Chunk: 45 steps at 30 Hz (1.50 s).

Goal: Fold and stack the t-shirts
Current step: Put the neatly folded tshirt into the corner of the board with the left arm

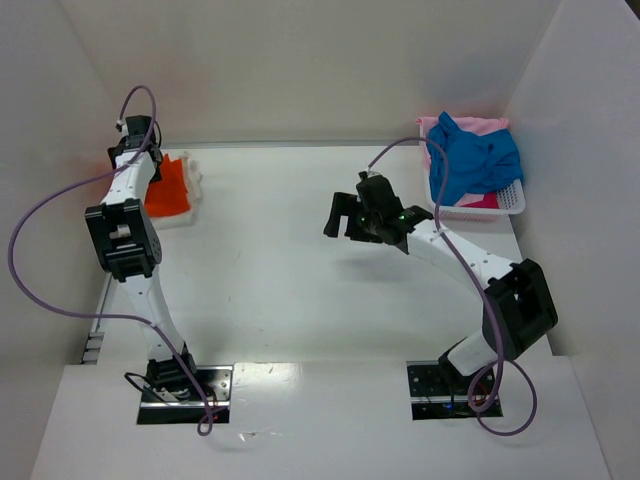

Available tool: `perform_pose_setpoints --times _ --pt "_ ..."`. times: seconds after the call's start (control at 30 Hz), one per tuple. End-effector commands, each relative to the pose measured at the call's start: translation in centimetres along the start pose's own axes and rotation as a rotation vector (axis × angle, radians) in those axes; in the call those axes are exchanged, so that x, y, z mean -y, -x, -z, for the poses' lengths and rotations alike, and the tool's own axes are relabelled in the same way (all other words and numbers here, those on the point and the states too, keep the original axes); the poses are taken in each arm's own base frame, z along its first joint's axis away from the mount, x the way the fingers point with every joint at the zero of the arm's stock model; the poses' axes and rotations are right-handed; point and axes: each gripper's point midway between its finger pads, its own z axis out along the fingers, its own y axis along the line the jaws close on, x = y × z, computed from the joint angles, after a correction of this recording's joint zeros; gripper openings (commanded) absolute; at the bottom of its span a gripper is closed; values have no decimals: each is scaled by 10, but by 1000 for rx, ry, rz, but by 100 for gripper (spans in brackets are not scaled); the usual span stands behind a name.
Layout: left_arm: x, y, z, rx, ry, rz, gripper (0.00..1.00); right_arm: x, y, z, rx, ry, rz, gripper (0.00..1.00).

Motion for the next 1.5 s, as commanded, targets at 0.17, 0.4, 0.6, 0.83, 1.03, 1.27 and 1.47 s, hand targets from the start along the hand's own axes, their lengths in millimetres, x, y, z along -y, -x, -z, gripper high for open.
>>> perform_pose_setpoints --times 0.17,0.4,0.6,0.83,1.03,1.27,1.47 --pt "-23 38 20 98 71 108 99 -17 19 6 46 42 -8 100" --pt "-7 65 69 172 -175 176 99 -20 20 18 63 65 -7 100" --pt "34 48 84 167 -430 176 99 -21 36 42 148 74 5 100" --pt "41 30 43 93 -377 282 99 -21 51 62 221 84 13 100" --pt "35 38 17 134 -387 441 90 -18 52 56 218 72 6 100" --pt "60 25 -15 81 -433 439 71 -16 48 49 211 71 -26 100" --pt "85 9 -31 29 -500 440 65 -13 46 43 201 54 -35 100"
